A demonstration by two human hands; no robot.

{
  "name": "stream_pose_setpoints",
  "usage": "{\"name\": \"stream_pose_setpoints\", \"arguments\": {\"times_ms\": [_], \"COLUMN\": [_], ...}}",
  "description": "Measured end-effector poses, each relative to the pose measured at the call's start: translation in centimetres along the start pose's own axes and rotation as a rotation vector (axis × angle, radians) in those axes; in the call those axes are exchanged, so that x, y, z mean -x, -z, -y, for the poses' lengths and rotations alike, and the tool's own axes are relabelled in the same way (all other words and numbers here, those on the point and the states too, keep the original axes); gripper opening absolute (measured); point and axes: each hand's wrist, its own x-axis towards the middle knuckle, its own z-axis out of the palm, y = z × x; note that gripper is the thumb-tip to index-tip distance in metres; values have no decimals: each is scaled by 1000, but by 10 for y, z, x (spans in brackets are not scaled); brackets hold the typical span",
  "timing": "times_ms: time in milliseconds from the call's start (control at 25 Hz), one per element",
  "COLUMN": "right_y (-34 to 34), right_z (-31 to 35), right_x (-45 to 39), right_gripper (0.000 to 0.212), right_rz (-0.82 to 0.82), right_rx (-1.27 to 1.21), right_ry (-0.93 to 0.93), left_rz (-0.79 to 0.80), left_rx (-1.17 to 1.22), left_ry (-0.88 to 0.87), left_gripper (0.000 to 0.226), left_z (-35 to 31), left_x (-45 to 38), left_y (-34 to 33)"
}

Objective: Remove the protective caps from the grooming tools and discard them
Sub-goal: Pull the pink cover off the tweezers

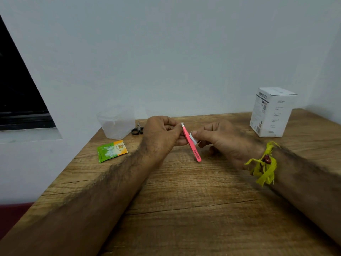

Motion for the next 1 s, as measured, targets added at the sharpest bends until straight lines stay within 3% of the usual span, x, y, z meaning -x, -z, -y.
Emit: {"name": "stream_pose_setpoints", "arguments": {"times_ms": [440,600,760,1000], "right_y": [-1,-5,-12,-11], "right_z": [5,6,2,2], "right_x": [4,7,9,9], "right_gripper": [20,19,18,18], "right_rz": [28,-33,-109,-87], "right_rx": [-5,-92,-103,-21], "right_ry": [-7,-43,36,30], "left_rz": [-51,-96,-148,-165], "left_rx": [49,80,117,101], "left_ry": [32,38,26,17], "left_gripper": [10,8,7,6], "left_z": [-1,2,4,4], "left_x": [-3,-3,-6,-6], "left_y": [2,2,2,4]}}
